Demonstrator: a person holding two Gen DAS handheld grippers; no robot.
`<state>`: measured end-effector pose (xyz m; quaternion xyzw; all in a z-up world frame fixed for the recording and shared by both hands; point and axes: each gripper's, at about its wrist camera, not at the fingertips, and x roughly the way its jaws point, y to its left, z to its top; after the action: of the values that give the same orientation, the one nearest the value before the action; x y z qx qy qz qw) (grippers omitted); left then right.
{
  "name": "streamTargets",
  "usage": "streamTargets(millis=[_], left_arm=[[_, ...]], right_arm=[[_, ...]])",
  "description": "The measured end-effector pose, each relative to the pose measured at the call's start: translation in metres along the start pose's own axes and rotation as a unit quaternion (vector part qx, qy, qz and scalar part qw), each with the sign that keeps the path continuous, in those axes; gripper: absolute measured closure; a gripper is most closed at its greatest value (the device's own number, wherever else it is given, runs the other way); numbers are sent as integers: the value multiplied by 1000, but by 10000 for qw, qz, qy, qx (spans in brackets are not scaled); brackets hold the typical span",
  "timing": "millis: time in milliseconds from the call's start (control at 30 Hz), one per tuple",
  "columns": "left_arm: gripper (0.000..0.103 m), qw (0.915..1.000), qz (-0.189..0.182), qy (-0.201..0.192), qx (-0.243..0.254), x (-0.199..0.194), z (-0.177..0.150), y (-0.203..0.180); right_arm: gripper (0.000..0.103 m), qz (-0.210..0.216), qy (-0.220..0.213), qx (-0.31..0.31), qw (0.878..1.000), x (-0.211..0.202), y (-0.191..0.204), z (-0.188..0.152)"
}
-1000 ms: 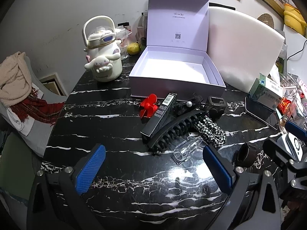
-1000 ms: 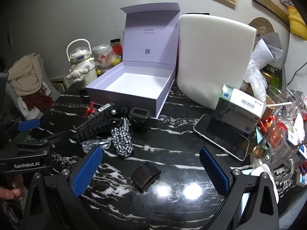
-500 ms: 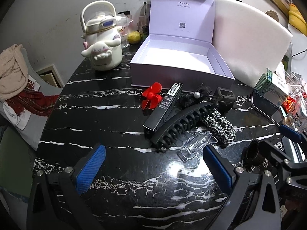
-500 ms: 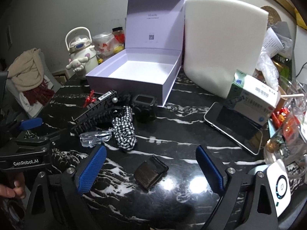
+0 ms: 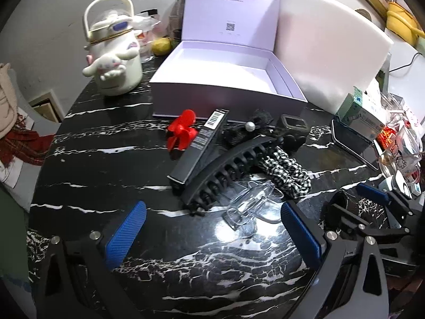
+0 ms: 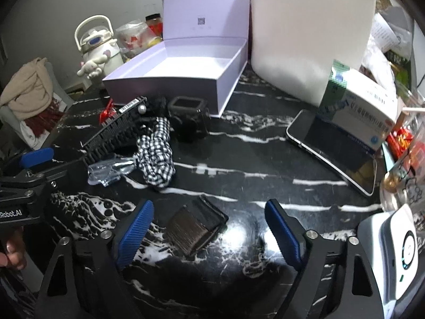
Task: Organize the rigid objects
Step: 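Grasp the dark brown hair tie with the right tool while the left tool grasps the clear glasses, then lift the clear glasses and brown hair tie and carry both into the lavender box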
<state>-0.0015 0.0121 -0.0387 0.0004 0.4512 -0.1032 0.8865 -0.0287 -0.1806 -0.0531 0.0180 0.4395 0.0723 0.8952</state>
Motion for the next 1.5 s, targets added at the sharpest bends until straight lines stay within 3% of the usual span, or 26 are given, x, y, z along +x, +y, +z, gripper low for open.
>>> streamTargets(millis=[100,200,300,500,600,667,767,1500], left_arm=[[0,9999,-97,32,22,5,1,-3],[0,9998,-192,81,31,9,2,-6],[1,9997,-219,104,43,12,2,-10],[16,9993,-216,310,-33,23,-1,-15],[31,9991,-129,393,-76,29,-2,-17],[33,9989,-127,434,-103,32,-3,-19],[52,9985,-165,524,-74,35,-4,-21],[52,9975,-382,523,-272,9,-30,9]], right_arm=[[36,129,66,61,9999,4,-4,-3],[57,427,104,129,9990,6,-7,-5],[57,430,69,69,9990,5,-7,-7],[57,462,37,89,9989,2,-13,-10],[57,466,16,85,9989,0,-17,-12],[57,479,3,98,9988,-1,-18,-13],[57,478,-13,109,9988,-2,-21,-15],[56,507,-17,-156,9986,-6,-7,-22]])
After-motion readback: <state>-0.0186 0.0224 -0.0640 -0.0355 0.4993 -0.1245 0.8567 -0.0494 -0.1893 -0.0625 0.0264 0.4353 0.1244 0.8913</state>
